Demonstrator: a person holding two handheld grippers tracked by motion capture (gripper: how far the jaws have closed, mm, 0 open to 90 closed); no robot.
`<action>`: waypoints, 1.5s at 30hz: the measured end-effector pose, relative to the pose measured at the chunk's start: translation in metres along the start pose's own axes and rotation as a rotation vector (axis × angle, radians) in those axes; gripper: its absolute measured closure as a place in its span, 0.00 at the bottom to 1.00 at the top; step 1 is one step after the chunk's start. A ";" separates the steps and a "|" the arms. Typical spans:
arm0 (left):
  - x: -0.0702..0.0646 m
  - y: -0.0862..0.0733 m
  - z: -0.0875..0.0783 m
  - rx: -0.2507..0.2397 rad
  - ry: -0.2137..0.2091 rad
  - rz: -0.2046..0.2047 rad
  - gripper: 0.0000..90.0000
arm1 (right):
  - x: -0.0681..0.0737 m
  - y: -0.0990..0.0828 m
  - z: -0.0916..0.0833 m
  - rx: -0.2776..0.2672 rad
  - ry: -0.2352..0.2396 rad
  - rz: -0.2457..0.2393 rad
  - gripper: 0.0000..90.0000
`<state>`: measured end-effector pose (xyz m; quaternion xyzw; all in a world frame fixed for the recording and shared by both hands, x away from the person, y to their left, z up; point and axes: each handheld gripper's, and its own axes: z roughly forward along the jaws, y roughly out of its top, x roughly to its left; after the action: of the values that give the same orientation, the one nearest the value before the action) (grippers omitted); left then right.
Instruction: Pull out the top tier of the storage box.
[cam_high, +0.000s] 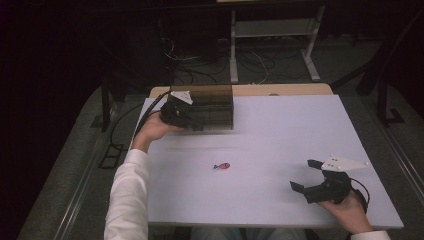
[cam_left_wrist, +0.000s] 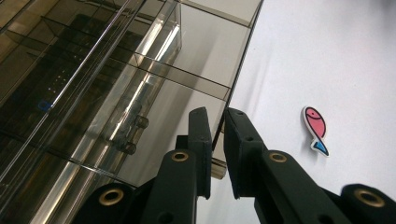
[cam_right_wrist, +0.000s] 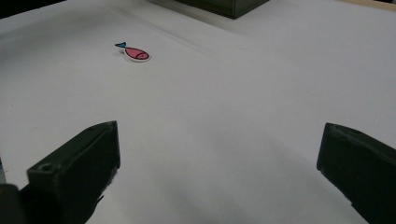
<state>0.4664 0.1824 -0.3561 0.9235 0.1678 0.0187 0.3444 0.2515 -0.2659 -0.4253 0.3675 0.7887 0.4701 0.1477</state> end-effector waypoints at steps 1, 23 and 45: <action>-0.001 -0.001 0.000 -0.004 0.000 -0.003 0.89 | 0.000 0.000 0.000 0.000 0.000 0.000 0.00; -0.008 -0.015 -0.002 -0.079 -0.018 -0.052 0.89 | 0.001 0.000 0.001 0.004 0.000 -0.006 0.00; -0.015 -0.014 -0.009 -0.078 0.027 -0.084 0.79 | 0.001 0.000 0.001 0.004 0.000 -0.006 0.00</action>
<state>0.4463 0.1934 -0.3568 0.9012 0.2103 0.0229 0.3782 0.2514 -0.2642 -0.4255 0.3653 0.7907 0.4683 0.1485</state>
